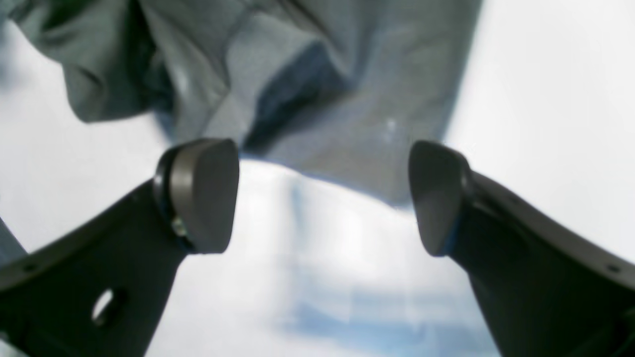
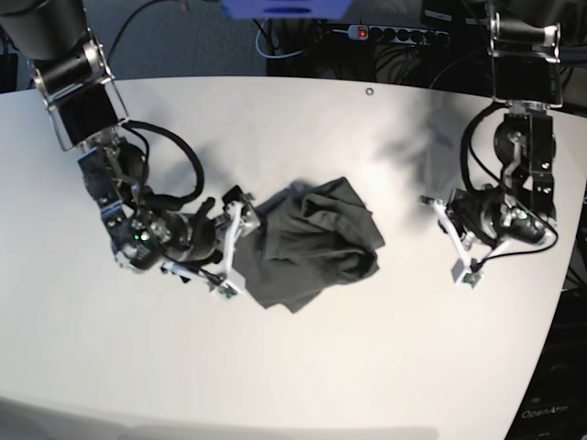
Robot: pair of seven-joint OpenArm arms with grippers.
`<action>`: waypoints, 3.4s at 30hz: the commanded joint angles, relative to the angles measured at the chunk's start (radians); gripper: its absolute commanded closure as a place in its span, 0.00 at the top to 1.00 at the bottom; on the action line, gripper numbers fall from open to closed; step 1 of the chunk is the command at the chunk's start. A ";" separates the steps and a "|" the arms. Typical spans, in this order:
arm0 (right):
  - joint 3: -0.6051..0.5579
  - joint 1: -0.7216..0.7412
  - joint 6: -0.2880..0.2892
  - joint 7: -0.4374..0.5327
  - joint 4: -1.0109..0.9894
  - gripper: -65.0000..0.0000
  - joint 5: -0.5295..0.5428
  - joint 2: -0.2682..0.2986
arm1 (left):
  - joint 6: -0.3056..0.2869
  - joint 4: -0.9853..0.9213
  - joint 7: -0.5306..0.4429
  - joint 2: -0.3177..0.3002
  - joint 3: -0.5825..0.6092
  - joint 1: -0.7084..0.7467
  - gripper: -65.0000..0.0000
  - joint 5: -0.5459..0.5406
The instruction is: Fold the T-shirt properly
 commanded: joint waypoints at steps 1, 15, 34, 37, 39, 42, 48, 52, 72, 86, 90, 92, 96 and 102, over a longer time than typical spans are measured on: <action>0.007 0.024 0.003 0.001 0.038 0.77 0.014 0.007 | -0.004 0.012 -0.014 -0.010 -0.006 -0.023 0.03 -0.001; -0.027 0.012 -0.130 -0.006 0.176 0.00 0.014 0.008 | -0.004 -0.041 -0.011 -0.013 0.003 -0.017 0.03 0.002; -0.317 0.130 -0.127 0.044 0.175 0.01 -0.228 -0.021 | -0.004 -0.039 -0.013 -0.015 -0.005 0.041 0.03 0.002; -0.341 0.142 -0.127 0.041 0.169 0.01 -0.259 -0.036 | -0.004 -0.039 -0.013 -0.013 -0.005 0.043 0.03 0.002; -0.340 0.148 -0.127 0.042 0.169 0.01 -0.259 -0.041 | -0.004 -0.039 -0.013 -0.012 -0.005 0.040 0.03 0.002; -0.334 0.161 -0.127 0.042 0.169 0.01 -0.258 -0.041 | -0.004 -0.039 -0.013 -0.012 -0.005 0.040 0.03 0.002; -0.190 0.162 -0.127 0.042 0.169 0.00 -0.258 -0.041 | -0.004 -0.041 -0.013 -0.012 -0.005 0.035 0.03 0.002; -0.054 0.148 -0.127 0.041 0.156 0.00 -0.258 -0.076 | -0.004 -0.041 -0.013 -0.010 -0.006 0.034 0.03 0.002; -0.036 0.133 -0.127 0.242 -0.005 0.00 -0.259 -0.144 | -0.004 -0.041 -0.013 -0.010 -0.006 0.034 0.03 0.002; -0.047 0.178 -0.127 0.366 -0.141 0.00 -0.258 -0.153 | -0.004 -0.041 -0.013 -0.010 -0.006 0.035 0.03 0.002; -0.053 0.194 -0.125 0.392 -0.161 0.00 -0.258 -0.156 | -0.004 -0.041 -0.013 -0.010 -0.006 0.035 0.03 0.002; -0.058 0.198 -0.125 0.392 -0.161 0.00 -0.258 -0.156 | -0.004 -0.041 -0.013 -0.010 -0.006 0.035 0.03 0.002; -0.059 0.216 -0.125 0.406 -0.164 0.00 -0.259 -0.154 | -0.004 -0.041 -0.013 -0.010 -0.003 0.035 0.03 0.002; -0.059 0.230 -0.036 0.469 -0.284 0.00 -0.259 -0.153 | -0.004 -0.041 -0.010 -0.010 -0.005 0.037 0.03 0.002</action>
